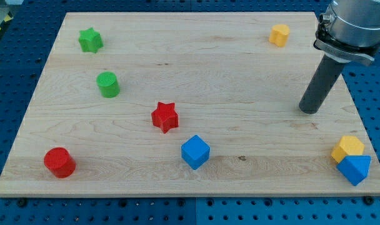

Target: Push the heart into the hexagon

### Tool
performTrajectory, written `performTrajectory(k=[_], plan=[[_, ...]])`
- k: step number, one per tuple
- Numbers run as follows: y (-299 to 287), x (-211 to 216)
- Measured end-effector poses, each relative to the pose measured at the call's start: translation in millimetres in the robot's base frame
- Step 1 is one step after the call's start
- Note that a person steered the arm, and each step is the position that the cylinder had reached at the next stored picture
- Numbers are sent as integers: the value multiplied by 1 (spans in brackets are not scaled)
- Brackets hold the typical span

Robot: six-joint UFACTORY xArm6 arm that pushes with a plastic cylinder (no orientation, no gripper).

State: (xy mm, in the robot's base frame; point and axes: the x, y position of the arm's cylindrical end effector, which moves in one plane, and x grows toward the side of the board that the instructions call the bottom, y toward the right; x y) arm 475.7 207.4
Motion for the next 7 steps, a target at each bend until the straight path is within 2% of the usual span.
performTrajectory(k=[2,4,6,7], plan=[[0,-14],[16,-62],[20,-66],[40,-69]])
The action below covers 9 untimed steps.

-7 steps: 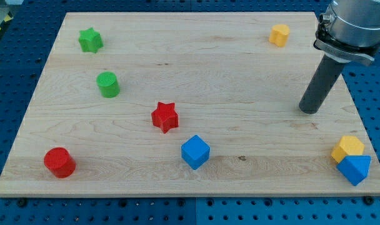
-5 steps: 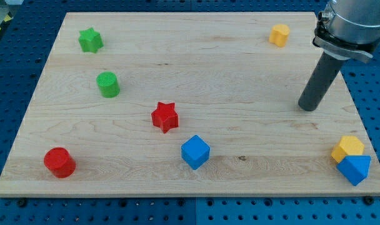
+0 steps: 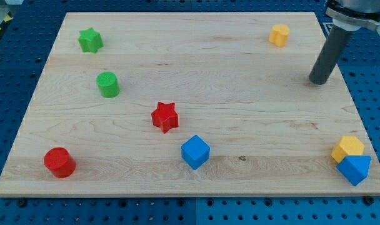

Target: Push the heart into the hexagon

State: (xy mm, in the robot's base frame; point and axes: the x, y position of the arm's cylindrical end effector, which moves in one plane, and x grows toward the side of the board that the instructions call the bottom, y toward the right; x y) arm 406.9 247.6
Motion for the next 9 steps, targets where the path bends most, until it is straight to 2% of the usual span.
performTrajectory(k=[2,4,7,8,9], plan=[[0,-2],[17,-23],[12,-158],[-19,-181],[-36,-151]])
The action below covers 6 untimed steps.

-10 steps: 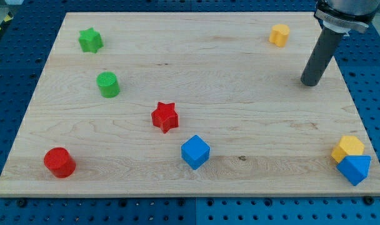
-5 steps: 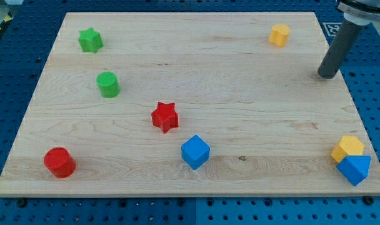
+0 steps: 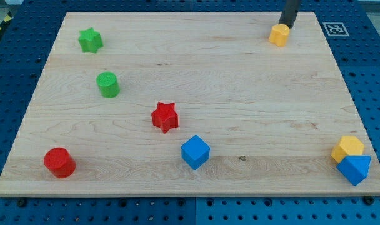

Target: Push the heart into the hexagon

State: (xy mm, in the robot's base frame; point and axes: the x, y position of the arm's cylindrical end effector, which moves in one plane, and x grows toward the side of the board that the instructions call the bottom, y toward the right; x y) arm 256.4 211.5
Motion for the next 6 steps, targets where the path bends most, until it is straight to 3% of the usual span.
performTrajectory(k=[1,3,4,6], plan=[[-3,30],[-68,18],[-74,44],[-44,44]])
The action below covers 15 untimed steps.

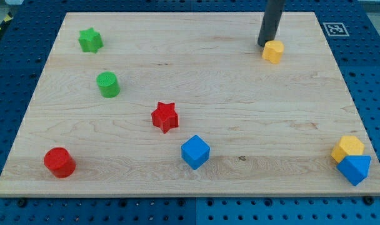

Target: Push the heart into the hexagon

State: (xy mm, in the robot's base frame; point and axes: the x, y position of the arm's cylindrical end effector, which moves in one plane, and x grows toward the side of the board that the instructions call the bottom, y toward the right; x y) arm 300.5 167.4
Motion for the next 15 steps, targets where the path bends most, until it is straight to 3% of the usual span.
performTrajectory(k=[3,7,11,13,15], plan=[[-4,82],[-2,155],[40,138],[43,175],[58,174]])
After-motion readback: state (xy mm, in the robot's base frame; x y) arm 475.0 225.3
